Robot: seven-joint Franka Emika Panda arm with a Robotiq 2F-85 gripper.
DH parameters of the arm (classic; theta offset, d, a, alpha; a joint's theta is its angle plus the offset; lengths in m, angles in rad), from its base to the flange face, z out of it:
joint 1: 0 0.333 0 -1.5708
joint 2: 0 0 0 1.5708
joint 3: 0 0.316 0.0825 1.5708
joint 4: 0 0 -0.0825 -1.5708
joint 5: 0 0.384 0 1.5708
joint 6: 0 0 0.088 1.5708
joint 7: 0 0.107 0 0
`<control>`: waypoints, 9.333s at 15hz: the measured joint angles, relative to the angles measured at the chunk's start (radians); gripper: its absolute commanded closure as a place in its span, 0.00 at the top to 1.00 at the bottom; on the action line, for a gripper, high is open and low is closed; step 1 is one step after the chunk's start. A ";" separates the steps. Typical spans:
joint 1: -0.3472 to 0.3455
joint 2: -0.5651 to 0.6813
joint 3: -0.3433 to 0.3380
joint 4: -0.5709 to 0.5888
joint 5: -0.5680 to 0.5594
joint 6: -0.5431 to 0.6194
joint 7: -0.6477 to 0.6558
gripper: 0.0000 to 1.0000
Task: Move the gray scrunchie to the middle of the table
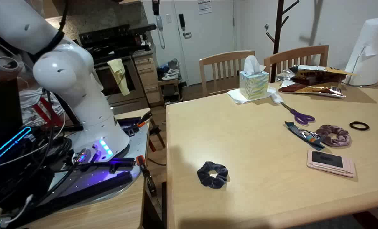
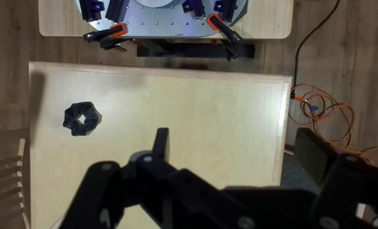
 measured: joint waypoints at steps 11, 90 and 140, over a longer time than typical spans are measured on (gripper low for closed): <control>0.000 0.000 0.000 0.000 0.000 0.000 0.000 1.00; -0.226 0.356 -0.483 -0.634 0.164 0.830 0.015 1.00; -0.404 0.498 -0.253 -0.698 0.183 1.485 0.055 1.00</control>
